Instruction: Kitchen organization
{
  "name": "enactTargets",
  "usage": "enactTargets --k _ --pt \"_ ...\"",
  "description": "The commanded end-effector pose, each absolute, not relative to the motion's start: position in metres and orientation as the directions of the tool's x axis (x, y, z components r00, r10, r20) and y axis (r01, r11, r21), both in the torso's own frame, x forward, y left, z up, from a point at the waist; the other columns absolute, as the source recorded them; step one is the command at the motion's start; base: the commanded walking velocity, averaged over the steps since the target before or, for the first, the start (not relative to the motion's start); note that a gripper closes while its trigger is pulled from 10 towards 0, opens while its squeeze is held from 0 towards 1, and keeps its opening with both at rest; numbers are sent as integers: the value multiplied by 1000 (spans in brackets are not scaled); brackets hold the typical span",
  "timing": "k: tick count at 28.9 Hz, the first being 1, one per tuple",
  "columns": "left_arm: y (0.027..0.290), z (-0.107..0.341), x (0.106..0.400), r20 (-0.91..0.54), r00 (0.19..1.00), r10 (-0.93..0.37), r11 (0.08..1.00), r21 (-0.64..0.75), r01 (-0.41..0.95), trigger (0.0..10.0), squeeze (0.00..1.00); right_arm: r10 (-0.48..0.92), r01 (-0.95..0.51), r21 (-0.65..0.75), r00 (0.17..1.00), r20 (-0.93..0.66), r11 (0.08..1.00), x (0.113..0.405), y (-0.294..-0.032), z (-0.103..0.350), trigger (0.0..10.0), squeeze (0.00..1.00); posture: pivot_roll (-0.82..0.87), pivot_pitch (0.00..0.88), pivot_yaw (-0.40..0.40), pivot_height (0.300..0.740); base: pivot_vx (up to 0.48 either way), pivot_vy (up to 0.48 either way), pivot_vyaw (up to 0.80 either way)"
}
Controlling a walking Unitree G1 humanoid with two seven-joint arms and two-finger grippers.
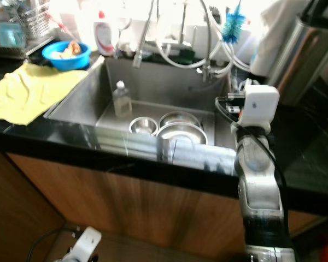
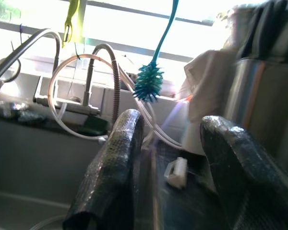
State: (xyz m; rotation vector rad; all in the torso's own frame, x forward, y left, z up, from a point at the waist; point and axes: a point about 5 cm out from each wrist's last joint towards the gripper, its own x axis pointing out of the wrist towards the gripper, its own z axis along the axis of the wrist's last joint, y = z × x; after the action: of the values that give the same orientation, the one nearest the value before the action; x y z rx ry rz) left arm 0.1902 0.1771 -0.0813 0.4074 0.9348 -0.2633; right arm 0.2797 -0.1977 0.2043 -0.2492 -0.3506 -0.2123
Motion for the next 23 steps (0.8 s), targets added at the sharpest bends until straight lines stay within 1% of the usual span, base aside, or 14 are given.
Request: enactTargets --k 1,3,4,5,6,8,9,11,12,13,16,19,21,23 --pt "177 -81 190 -822 568 -46 880 235 412 10000 0 -162 273 -233 900 406 934 270 -193 214 10000 0 -160 0 -61 740 0 0 0" --pt "176 -81 190 -822 568 -47 880 235 413 10000 0 -174 292 -267 905 389 918 259 -193 206 10000 0 -167 0 -62 740 0 0 0" --pt "175 -81 191 -822 568 -49 880 234 414 10000 0 -185 296 -295 918 350 909 245 -194 193 10000 0 -166 0 -65 740 0 0 0" --pt "175 -81 191 -822 568 -49 880 234 414 10000 0 -185 296 -295 918 350 909 245 -194 193 10000 0 -166 0 -65 740 0 0 0" --pt "175 -81 191 -821 569 -49 880 234 414 10000 0 -174 283 -345 933 314 895 231 -193 181 10000 0 -163 0 -66 740 0 0 0" --pt "175 -81 191 -821 569 -50 880 233 413 10000 0 -171 272 -380 945 279 884 220 -193 172 10000 0 -171 0 -67 740 0 0 0" --pt "175 -81 191 -821 569 -50 880 234 413 10000 0 -209 290 -394 949 236 872 207 -196 164 10000 0 -171 0 -67 740 0 0 0" --pt "175 -81 191 -820 570 -50 880 234 415 10000 0 -259 313 -404 948 184 859 193 -201 153 10000 0 -174 0 -71 740 0 0 0" --pt "175 -81 191 -820 570 -50 880 234 415 10000 0 -259 313 -404 948 184 859 193 -201 153 10000 0 -174 0 -71 740 0 0 0" --pt "175 -81 191 -820 570 -50 880 234 414 10000 0 -289 319 -416 948 135 851 182 -204 143 10000 0 -175 0 -72 740 0 0 0" --pt "175 -81 192 -820 571 -50 879 235 414 10000 0 -364 349 -418 930 46 839 160 -212 124 10000 0 -177 0 -72 740 0 0 0" --pt "175 -81 192 -819 572 -49 879 236 414 10000 0 -406 375 -408 914 11 832 150 -216 117 10000 0 -180 0 -73 740 0 0 0" --pt "175 -81 192 -819 572 -49 878 238 415 10000 0 -484 418 -396 871 -80 818 135 -223 99 10000 0 -184 0 -75 740 0 0 0" --pt "175 -81 192 -819 572 -49 878 238 416 10000 0 -511 437 -379 851 -121 816 130 -225 91 10000 0 -180 1 -75 740 0 0 0"
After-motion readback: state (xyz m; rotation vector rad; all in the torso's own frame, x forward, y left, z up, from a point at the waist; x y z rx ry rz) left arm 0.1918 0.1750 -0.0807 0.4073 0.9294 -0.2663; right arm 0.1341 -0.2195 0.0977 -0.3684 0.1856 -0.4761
